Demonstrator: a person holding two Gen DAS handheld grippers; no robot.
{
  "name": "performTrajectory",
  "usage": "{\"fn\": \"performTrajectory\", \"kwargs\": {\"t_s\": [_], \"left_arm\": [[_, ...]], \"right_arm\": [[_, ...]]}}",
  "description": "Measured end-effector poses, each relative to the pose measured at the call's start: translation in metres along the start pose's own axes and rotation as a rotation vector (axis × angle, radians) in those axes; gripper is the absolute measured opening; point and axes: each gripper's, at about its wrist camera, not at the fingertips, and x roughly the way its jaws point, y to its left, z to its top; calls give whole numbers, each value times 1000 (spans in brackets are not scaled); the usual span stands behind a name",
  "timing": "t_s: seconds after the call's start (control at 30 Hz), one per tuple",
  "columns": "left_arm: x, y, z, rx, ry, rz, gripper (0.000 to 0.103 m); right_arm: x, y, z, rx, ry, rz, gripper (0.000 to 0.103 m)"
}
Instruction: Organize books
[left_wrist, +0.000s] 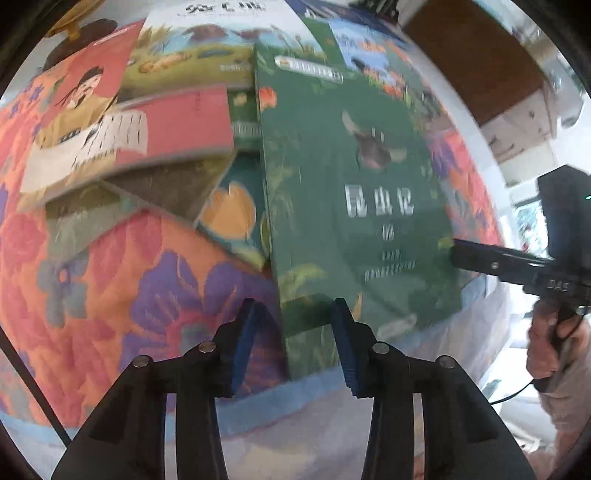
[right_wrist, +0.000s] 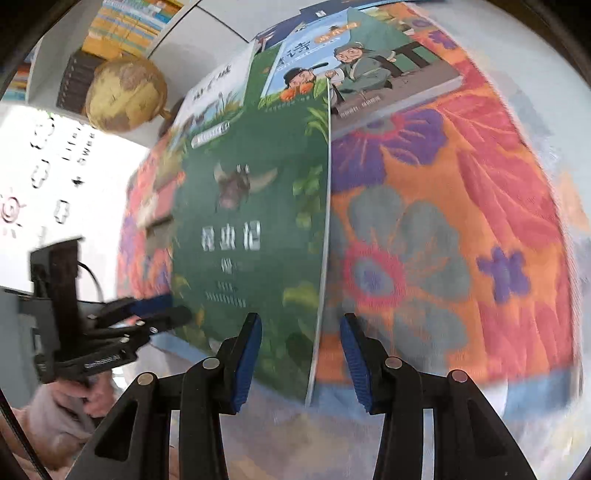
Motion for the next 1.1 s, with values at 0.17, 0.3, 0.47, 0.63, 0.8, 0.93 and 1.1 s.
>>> {"fn": "performTrajectory", "kwargs": {"t_s": [0.17, 0.3, 0.47, 0.63, 0.8, 0.93, 1.1], "left_arm": [[3, 12, 16, -19, 22, -46, 38], [-1, 16, 13, -15, 30, -70, 38], [-7, 13, 10, -36, 13, -107, 32], [-34, 23, -4, -34, -45, -54, 15], [-50, 40, -17, -31, -65, -12, 15], [-76, 52, -28, -25, -104, 5, 15], [-112, 66, -33, -32, -174, 38, 15]], "right_arm": [[7, 0, 22, -19, -18, 70, 44], [10, -3, 26, -4, -45, 112, 41], [10, 13, 24, -40, -47, 76, 35], [11, 24, 14, -36, -28, 111, 19], [21, 53, 5, -84, -9, 121, 18], [23, 84, 2, -139, -8, 139, 18], [26, 137, 11, -222, -11, 178, 18]]}}
